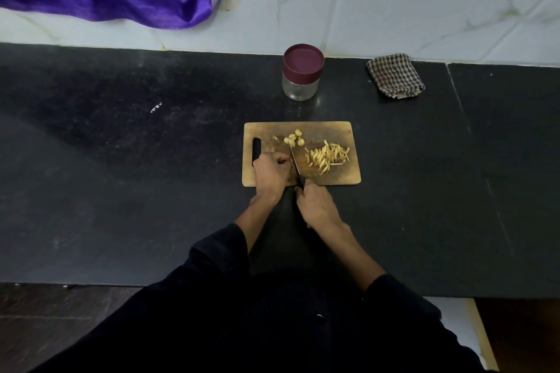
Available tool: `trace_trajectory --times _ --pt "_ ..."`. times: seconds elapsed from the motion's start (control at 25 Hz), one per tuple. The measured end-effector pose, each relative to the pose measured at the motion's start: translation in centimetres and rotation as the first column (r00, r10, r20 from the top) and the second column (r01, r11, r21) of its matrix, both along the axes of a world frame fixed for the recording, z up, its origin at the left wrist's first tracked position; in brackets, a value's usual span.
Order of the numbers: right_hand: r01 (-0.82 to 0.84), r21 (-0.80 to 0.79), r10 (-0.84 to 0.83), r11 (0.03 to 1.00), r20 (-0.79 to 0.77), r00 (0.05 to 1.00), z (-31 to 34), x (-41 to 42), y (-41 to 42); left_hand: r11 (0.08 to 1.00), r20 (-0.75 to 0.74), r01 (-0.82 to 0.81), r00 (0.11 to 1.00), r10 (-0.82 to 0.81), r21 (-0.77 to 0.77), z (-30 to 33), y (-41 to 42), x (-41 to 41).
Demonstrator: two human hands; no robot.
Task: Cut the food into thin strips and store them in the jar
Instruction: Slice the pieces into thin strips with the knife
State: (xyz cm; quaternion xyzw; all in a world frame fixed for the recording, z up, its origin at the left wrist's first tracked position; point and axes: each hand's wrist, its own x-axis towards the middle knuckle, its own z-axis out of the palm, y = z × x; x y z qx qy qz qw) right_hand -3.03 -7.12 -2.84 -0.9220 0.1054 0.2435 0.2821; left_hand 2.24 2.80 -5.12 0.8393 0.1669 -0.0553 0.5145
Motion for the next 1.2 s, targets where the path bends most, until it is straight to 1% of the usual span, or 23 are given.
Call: trace_trajectory --times 0.36,0.48,0.64,0.84,0.92,1.0,1.2 --pt "-0.005 -0.033 0.003 0.999 -0.078 0.997 -0.4 -1.3 -0.4 1.000 0.012 -0.016 1.000 0.015 0.013 0.3 -0.1 -0.2" --pt "0.030 -0.033 -0.033 0.999 -0.079 0.996 -0.6 -1.7 -1.0 1.000 0.004 -0.009 1.000 0.009 0.018 0.5 -0.1 -0.2" --pt "0.127 0.006 -0.126 0.992 -0.051 0.991 -0.3 -1.3 -2.1 1.000 0.004 -0.012 1.000 0.012 0.015 0.5 -0.1 -0.2" --pt "0.145 0.100 -0.146 0.984 0.005 0.989 0.3 -1.6 -1.6 1.000 0.023 0.004 1.000 -0.004 0.028 0.3 0.0 -0.3" --pt "0.128 0.136 -0.138 0.982 0.066 0.988 0.4 -1.6 -1.5 0.999 0.035 0.018 0.999 -0.019 0.030 0.3 0.0 -0.3" --pt "0.095 0.140 -0.111 0.986 0.110 0.988 0.5 -1.6 -1.4 1.000 0.039 0.017 0.999 -0.018 0.020 0.1 0.1 -0.3" --pt "0.025 0.091 -0.032 0.996 0.082 0.996 0.5 -1.3 -0.7 1.000 0.034 0.010 0.999 -0.011 0.022 -0.1 0.2 -0.2"
